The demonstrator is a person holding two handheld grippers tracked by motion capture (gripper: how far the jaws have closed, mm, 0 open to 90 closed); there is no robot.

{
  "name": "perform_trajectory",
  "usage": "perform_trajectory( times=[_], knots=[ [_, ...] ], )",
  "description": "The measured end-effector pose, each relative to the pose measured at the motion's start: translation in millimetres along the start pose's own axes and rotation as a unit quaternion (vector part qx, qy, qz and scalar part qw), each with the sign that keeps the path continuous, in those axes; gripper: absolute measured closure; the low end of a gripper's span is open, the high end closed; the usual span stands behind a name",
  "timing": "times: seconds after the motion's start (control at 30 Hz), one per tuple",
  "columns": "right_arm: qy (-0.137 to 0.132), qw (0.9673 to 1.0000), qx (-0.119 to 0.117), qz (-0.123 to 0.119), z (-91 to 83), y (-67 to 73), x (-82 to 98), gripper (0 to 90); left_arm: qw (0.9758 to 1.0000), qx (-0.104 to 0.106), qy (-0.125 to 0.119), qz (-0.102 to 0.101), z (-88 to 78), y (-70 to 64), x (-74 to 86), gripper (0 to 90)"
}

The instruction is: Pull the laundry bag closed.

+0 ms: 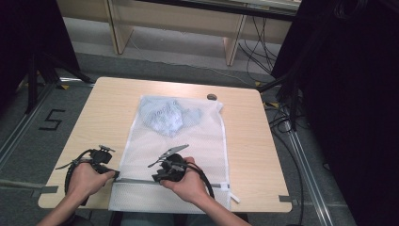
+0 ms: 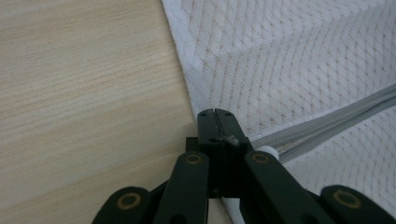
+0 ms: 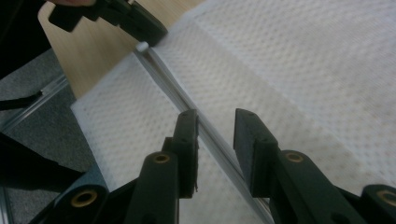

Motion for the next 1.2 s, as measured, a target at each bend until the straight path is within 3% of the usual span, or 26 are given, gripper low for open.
perform_trajectory(
  times=[0.23,0.47,1.2],
  knots=[
    [-0.003,0.9998,-0.022,-0.002,17.7,13.8,-9.0,72.0,0.9999,0.009,0.000,-0.004,-0.4,1.6,-0.2,89.5],
    [-0.003,0.9991,-0.042,0.010,33.4,27.2,-21.0,72.9,1.0000,0.005,-0.003,-0.002,-1.4,3.0,-1.3,89.4],
    [0.018,0.9971,-0.072,0.019,71.7,47.4,-39.7,75.4,0.9999,0.013,0.004,0.005,-0.2,4.1,-0.8,89.5]
  ],
)
Point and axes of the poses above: each handheld gripper's, and its own axes: z roughly forward along the jaws, x roughly out of its underside, y roughly to its left, the point moved 6 cm from there along z, roughly forward along the jaws, and after that the axes turned 1 degree about -x, right-handed, at the moved point
